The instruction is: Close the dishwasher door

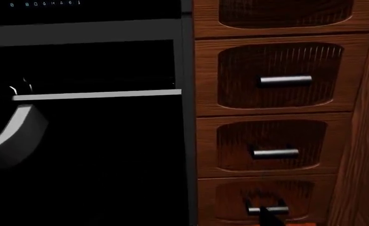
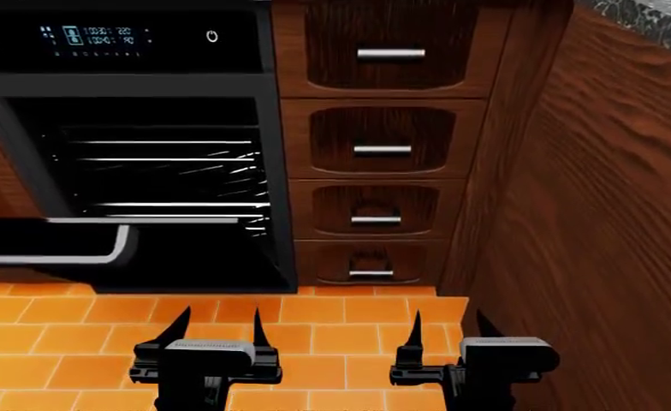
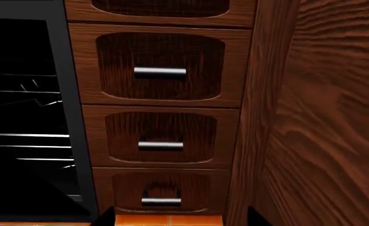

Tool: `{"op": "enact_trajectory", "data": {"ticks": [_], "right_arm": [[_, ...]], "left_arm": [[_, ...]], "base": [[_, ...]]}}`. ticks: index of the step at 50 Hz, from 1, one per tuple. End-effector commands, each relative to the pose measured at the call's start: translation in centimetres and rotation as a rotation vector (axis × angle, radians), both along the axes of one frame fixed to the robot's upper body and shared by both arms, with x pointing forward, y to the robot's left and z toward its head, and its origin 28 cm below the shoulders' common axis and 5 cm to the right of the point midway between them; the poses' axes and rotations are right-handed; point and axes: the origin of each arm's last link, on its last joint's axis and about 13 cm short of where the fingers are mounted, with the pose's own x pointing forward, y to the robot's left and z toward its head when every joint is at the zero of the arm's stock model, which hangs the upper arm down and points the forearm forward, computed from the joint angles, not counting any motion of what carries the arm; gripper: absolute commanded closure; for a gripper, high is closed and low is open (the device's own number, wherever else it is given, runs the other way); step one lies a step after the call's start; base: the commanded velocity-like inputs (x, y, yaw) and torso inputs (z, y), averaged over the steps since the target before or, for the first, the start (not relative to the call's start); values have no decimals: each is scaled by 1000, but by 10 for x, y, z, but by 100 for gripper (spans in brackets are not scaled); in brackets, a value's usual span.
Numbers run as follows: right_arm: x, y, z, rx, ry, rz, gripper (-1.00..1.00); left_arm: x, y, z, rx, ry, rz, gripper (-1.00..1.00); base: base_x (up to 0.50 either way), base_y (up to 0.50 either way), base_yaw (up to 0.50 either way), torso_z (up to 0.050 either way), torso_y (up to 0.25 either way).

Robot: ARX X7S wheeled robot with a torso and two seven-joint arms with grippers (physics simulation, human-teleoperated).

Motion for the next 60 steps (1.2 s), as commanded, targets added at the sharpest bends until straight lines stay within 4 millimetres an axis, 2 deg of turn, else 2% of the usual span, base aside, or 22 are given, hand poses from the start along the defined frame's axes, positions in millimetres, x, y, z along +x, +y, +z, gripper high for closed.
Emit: {"op": "enact_trajectory", "data": {"ticks": [1,60], "right_arm": [[0,0,0,-1,6,-2,-100],[0,0,0,-2,4,-4,-100]], "left_arm": [[0,0,0,4,4,-1,-100],[1,-1,-1,13,5,-6,-100]], "base": [[0,0,0,-50,0],[0,0,0,-50,0]]}}
